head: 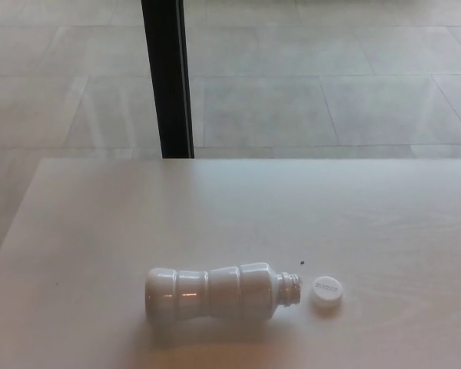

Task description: The robot uses its left hand to to lift the bottle kept on the middle of the desk and tilts it towards its right hand. It then uses its right hand to rotate its cap to open it and places the bottle and cap back on the desk

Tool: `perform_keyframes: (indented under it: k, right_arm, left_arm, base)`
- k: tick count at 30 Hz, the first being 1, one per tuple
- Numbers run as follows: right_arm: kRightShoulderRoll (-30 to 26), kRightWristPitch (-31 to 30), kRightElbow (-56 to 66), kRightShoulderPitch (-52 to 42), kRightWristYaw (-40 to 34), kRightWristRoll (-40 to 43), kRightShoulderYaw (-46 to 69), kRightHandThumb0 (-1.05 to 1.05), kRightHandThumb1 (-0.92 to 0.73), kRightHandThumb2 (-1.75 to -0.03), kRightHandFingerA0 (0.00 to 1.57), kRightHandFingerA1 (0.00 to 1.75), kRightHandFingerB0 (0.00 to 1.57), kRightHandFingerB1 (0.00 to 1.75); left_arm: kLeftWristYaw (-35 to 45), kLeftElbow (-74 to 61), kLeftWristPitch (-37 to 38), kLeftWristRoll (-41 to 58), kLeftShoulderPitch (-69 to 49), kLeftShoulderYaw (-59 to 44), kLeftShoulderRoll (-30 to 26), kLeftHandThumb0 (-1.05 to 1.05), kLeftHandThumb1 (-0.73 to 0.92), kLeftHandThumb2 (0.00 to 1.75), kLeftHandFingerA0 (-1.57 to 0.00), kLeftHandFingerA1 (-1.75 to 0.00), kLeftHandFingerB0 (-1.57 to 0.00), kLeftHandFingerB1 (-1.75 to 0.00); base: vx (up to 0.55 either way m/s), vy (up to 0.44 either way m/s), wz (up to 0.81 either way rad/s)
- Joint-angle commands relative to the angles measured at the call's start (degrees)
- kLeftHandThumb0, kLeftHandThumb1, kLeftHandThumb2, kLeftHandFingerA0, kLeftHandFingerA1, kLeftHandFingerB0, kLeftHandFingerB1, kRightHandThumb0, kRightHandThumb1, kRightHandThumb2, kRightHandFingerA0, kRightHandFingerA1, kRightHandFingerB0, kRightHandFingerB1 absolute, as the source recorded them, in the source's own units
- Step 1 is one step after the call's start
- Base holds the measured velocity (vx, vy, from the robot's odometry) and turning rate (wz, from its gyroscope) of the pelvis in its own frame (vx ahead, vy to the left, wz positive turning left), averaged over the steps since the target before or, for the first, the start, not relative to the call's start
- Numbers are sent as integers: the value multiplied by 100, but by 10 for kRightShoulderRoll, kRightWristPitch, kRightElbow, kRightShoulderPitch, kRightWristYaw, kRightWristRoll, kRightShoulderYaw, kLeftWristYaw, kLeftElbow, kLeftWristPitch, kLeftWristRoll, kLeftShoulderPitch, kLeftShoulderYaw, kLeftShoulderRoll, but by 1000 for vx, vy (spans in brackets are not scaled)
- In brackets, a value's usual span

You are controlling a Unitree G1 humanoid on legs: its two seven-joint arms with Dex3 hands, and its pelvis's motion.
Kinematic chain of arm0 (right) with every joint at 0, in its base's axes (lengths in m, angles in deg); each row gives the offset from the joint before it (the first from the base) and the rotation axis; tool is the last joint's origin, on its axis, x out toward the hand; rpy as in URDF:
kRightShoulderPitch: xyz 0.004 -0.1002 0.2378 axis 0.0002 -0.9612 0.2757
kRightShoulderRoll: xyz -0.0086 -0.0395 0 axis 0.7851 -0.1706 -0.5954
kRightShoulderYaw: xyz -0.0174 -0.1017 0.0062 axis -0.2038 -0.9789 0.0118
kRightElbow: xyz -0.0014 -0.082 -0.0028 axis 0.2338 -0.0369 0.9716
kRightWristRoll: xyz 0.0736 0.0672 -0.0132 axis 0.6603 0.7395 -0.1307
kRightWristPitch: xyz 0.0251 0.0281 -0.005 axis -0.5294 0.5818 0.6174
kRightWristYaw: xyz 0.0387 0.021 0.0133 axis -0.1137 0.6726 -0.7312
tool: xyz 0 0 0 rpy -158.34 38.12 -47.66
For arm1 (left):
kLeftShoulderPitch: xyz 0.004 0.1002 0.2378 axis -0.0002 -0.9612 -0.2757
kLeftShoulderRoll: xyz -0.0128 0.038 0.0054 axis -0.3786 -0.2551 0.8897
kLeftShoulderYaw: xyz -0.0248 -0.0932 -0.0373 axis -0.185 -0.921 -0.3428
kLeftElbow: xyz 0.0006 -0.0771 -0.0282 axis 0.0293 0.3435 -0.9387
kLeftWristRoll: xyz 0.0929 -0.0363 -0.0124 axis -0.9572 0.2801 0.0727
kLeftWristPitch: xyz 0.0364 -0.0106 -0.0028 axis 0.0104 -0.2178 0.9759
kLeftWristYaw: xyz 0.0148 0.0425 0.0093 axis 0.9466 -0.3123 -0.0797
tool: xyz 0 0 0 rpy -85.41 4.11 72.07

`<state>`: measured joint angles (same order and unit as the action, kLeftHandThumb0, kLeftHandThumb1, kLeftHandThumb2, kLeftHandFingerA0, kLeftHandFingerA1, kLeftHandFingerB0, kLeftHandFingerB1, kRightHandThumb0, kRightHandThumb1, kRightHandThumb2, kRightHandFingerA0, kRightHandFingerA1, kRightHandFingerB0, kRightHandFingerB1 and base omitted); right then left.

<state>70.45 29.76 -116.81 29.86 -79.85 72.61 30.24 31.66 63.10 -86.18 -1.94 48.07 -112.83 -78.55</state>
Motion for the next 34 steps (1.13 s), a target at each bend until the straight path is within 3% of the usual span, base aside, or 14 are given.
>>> perform_keyframes:
  k: [1,2,11,15,18,23,28,29,33,34]
  right_arm:
    - [-12,11,12,-4,27,45,-24,-55,-59,-82,21,49,12,39]
    - [-14,14,9,-3,19,42,-34,-56,-59,-82,26,49,13,39]
    - [-7,15,42,-29,18,68,-68,-56,-56,-83,29,52,11,39]
    - [-14,18,29,-23,9,72,-80,-57,-58,-84,36,54,13,40]
    - [-11,18,44,-30,15,79,-89,-56,-57,-84,33,54,13,40]
    - [-13,21,37,-28,19,91,-94,-54,-57,-81,27,50,14,39]
    - [-11,32,37,-36,16,91,-104,-53,-56,-82,28,51,13,39]
    - [-13,40,31,-36,15,86,-109,-54,-58,-83,32,53,12,39]
    - [-12,48,35,-51,9,83,-120,-53,-58,-83,35,54,14,40]
    - [-8,52,41,-54,7,85,-120,-47,-71,-63,35,43,20,29]
  left_arm:
    - [-8,5,26,32,9,15,-18,-69,62,91,-26,-55,-10,-46]
    - [-9,6,26,28,10,24,-22,-69,63,91,-29,-55,-16,-47]
    - [0,12,28,46,5,46,-30,-70,63,92,-23,-54,-8,-45]
    - [-2,6,45,52,-1,58,-27,-67,63,92,-26,-55,-13,-45]
    - [9,8,60,56,-1,64,-28,-67,61,91,-21,-53,-12,-42]
    - [22,5,53,75,0,61,-30,-66,59,88,-25,-55,-16,-45]
    - [17,4,61,74,-1,74,-35,-68,57,88,-22,-56,-9,-42]
    - [25,4,62,79,-4,73,-35,-67,55,88,-31,-60,-6,-38]
    - [35,4,59,85,-11,75,-39,-67,54,86,-30,-59,-7,-37]
    - [32,3,67,81,-13,79,-39,-68,55,86,-29,-58,-7,-38]
  base:
    - [0,0,0]
    - [0,0,0]
    - [0,0,0]
    - [0,0,0]
    - [0,0,0]
    - [0,0,0]
    - [0,0,0]
    - [0,0,0]
    - [0,0,0]
    - [0,0,0]
